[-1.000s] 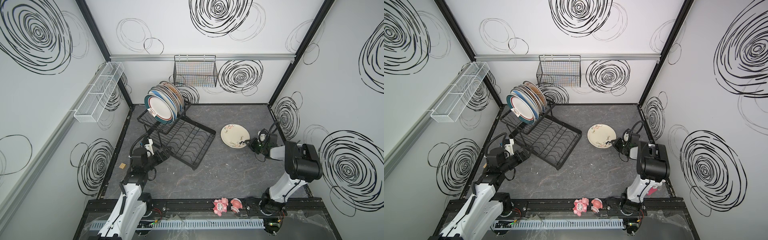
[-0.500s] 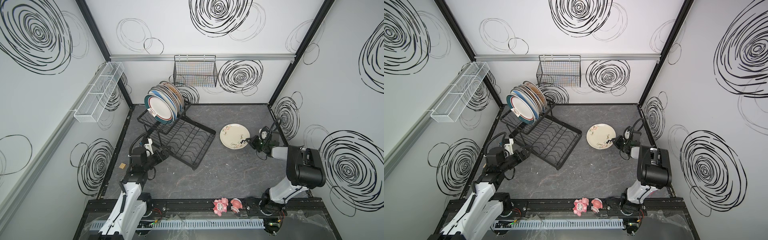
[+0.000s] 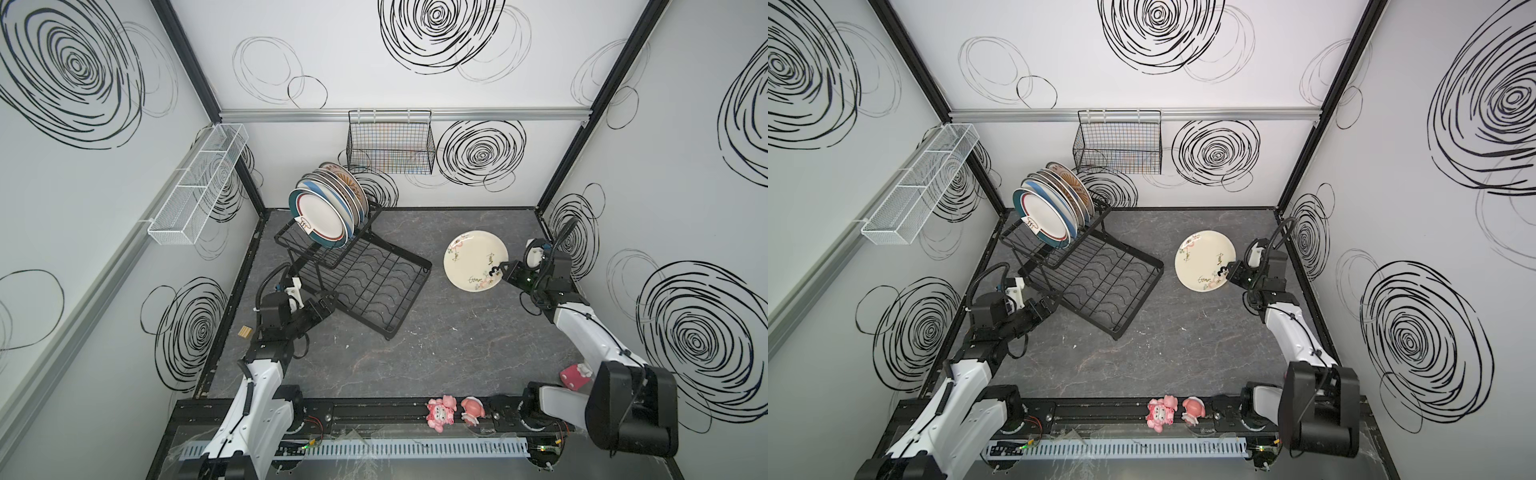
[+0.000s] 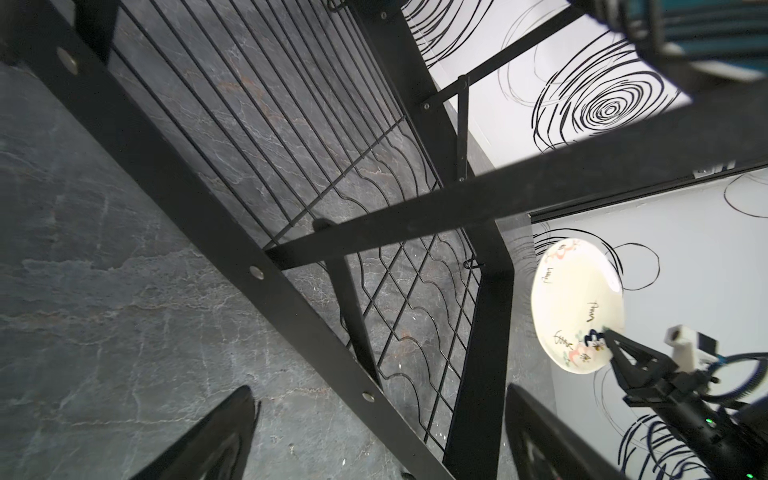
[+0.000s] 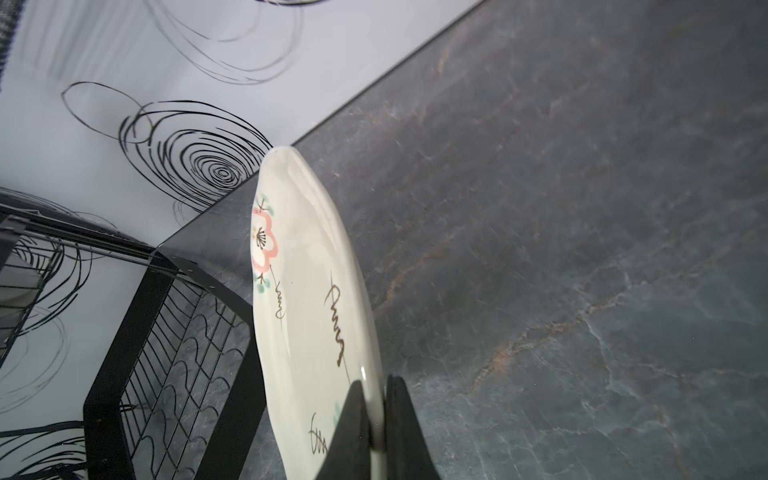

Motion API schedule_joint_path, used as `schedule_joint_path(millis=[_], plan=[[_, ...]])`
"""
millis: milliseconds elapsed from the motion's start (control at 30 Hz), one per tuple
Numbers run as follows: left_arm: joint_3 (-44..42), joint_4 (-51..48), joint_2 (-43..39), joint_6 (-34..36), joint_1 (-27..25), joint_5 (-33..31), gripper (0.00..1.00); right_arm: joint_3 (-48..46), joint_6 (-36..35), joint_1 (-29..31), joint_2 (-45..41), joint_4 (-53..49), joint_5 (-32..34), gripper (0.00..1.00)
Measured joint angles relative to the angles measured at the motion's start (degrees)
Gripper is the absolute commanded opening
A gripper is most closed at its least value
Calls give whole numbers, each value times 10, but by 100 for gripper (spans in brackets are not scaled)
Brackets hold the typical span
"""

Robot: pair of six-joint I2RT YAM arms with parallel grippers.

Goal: Load the plates into the dish rack
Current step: 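Lift the floral plate with the right gripper over the rack, then lower the floral plate into the rack slot beside the green-rimmed plate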

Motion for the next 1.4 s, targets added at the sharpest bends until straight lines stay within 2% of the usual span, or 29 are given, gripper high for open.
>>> schedule_joint_path(millis=[167, 333, 633, 800, 1000, 1400], plan=[[2, 0, 5, 0, 11, 10, 96, 71, -38, 108, -58, -46, 80, 0], [2, 2, 5, 0, 14, 16, 96, 164, -63, 206, -53, -75, 135, 0], [2, 5, 6, 0, 14, 22, 96, 343, -122, 425, 33, -82, 250, 0], [2, 6, 6, 0, 14, 28, 96, 421, -163, 519, 90, -73, 303, 0], [2, 7, 5, 0, 14, 28, 96, 485, -211, 590, 161, -55, 374, 0], [2, 14, 4, 0, 13, 30, 96, 595, -285, 640, 299, -34, 466, 0]])
